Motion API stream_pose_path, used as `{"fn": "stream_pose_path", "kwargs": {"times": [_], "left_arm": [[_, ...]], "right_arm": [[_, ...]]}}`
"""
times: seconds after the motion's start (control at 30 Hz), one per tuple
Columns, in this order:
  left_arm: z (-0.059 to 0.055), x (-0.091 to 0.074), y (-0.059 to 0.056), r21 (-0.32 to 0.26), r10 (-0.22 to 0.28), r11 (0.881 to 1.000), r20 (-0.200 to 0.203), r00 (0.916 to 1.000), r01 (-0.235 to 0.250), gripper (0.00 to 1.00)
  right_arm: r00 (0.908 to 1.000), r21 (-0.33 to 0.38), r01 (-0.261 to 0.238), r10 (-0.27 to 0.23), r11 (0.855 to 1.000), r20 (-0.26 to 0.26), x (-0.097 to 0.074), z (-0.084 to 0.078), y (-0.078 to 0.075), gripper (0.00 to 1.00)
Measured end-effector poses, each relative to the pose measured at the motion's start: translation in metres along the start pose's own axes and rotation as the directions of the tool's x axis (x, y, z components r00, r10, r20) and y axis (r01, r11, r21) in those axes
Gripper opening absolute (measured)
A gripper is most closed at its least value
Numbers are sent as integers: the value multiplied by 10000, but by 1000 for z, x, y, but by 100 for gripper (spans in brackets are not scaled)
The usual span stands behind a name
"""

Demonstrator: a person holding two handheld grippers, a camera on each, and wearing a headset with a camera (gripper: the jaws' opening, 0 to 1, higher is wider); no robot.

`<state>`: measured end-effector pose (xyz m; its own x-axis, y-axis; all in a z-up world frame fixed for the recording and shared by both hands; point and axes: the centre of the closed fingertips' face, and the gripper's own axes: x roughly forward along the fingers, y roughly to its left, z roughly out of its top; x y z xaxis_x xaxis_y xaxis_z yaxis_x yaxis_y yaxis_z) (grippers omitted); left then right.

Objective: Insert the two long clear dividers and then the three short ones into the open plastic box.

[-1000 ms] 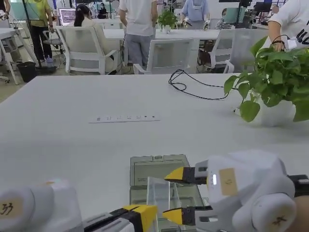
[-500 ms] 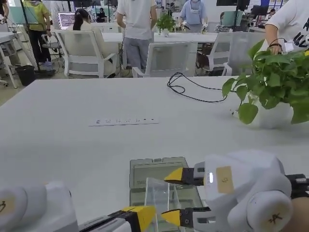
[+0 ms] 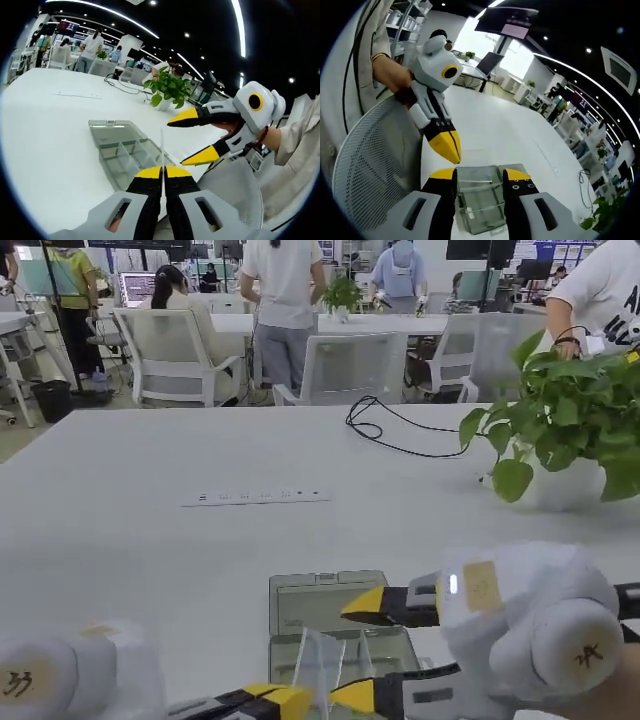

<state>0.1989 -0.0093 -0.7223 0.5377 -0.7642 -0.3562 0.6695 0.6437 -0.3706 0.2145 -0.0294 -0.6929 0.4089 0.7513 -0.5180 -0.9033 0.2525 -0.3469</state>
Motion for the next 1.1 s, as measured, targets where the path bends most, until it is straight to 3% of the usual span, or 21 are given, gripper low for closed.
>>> {"fn": "stream_pose_path", "kwargs": {"times": [0.1,0.2,0.23,0.27,0.37,0.6,0.73,0.83,0.93,0.97,1.1], "left_arm": [[-5,0,-1,960,41,9954,-411,9991,-1,0],[-5,1,-4,1735,-145,9845,-558,9983,240,0],[-6,1,-7,2049,-244,9780,-684,9974,380,0],[-6,2,-8,2167,-301,9752,-703,9971,447,0],[-9,2,-12,3041,-472,9495,-1047,9934,771,0],[-16,3,-20,3920,-748,9106,-1549,9851,1308,0],[-19,3,-28,4472,-1076,8763,-1810,9776,1793,0],[-20,2,-32,4710,-1258,8586,-1889,9739,2023,0],[-24,2,-34,5045,-1306,8339,-2141,9680,2241,0],[-24,2,-34,5023,-1321,8349,-2138,9679,2249,0],[-25,-1,-41,5058,-1768,8199,-2218,9589,2682,0]], "right_arm": [[9994,524,-262,249,9983,244,-2,3,-1,37],[9972,840,-687,659,9941,352,-3,2,0,36],[9930,916,-1150,1119,9891,384,-3,2,6,35],[9926,1033,-1186,1154,9876,370,-4,1,5,33],[9886,1276,-1493,1452,9805,411,-5,-2,6,32],[9665,1204,-2566,2549,9590,300,-7,-12,24,29],[9559,1175,-2933,2934,9488,168,-7,-19,32,26],[9485,1132,-3162,3165,9419,161,-9,-22,36,25],[9353,1108,-3536,3527,9288,286,-11,-23,42,23],[9329,1093,-3600,3590,9265,295,-12,-23,43,22],[9210,1067,-3895,3875,9148,398,-14,-24,48,19]]}}
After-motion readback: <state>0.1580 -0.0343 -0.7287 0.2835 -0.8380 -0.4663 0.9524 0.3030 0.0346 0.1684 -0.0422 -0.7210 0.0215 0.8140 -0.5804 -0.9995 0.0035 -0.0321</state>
